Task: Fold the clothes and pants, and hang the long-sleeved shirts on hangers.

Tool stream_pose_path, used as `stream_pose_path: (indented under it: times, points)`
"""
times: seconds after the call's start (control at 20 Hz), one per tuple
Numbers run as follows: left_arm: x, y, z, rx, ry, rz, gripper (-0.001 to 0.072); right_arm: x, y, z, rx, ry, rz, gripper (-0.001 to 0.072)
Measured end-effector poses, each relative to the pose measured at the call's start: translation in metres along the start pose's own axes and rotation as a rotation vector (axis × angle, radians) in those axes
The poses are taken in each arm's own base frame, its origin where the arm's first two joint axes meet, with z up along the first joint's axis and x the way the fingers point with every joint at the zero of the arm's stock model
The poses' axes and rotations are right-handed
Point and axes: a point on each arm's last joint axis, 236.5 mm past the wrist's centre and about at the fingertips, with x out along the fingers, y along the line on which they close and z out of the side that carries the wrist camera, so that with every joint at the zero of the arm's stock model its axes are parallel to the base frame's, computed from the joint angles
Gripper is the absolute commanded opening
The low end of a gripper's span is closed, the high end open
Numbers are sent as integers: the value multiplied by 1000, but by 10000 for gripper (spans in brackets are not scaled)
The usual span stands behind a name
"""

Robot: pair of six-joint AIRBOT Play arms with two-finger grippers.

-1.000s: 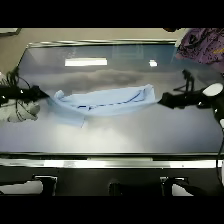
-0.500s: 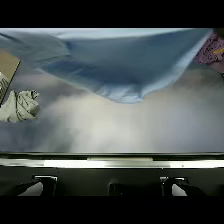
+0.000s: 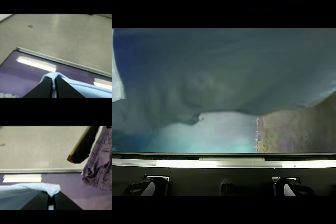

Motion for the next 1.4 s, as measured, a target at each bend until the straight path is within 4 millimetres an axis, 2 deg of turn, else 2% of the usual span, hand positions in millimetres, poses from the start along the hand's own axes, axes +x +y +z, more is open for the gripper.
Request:
stream_pose_path:
  times: [0.05, 0.15, 0.25, 0.4, 0.55, 0.7, 0.8, 0.85, 0.95, 1.1, 1.25, 1.4]
  points:
    - [4, 2, -4, -3, 19, 7, 17, 6, -3, -7, 9, 29, -5, 36]
    - [29, 2, -27, -9, 117, 9, 17, 35, -11, -34, 37, 133, -18, 36]
    - [70, -2, -67, 3, 284, -8, 17, 77, -22, -78, 71, 291, -29, 36]
    - [149, -3, -150, 22, 565, -33, 17, 151, -35, -163, 133, 556, -27, 37]
    - [232, 1, -253, 47, 818, -45, 17, 225, -44, -258, 203, 782, -4, 37]
    - [302, 1, -354, 61, 959, -55, 17, 283, -47, -345, 269, 924, 23, 36]
    - [337, -3, -406, 62, 987, -67, 17, 312, -49, -393, 307, 972, 32, 36]
    - [352, -4, -422, 62, 978, -69, 17, 326, -50, -411, 325, 975, 34, 36]
    - [377, -7, -441, 60, 939, -77, 18, 344, -53, -434, 345, 969, 30, 36]
    - [394, -7, -448, 59, 905, -83, 19, 355, -54, -448, 360, 962, 30, 36]
    - [386, -3, -461, 77, 968, -84, 19, 344, -50, -463, 365, 1035, 40, 36]
    - [363, 3, -478, 92, 1091, -78, 19, 322, -44, -477, 381, 1151, 45, 37]
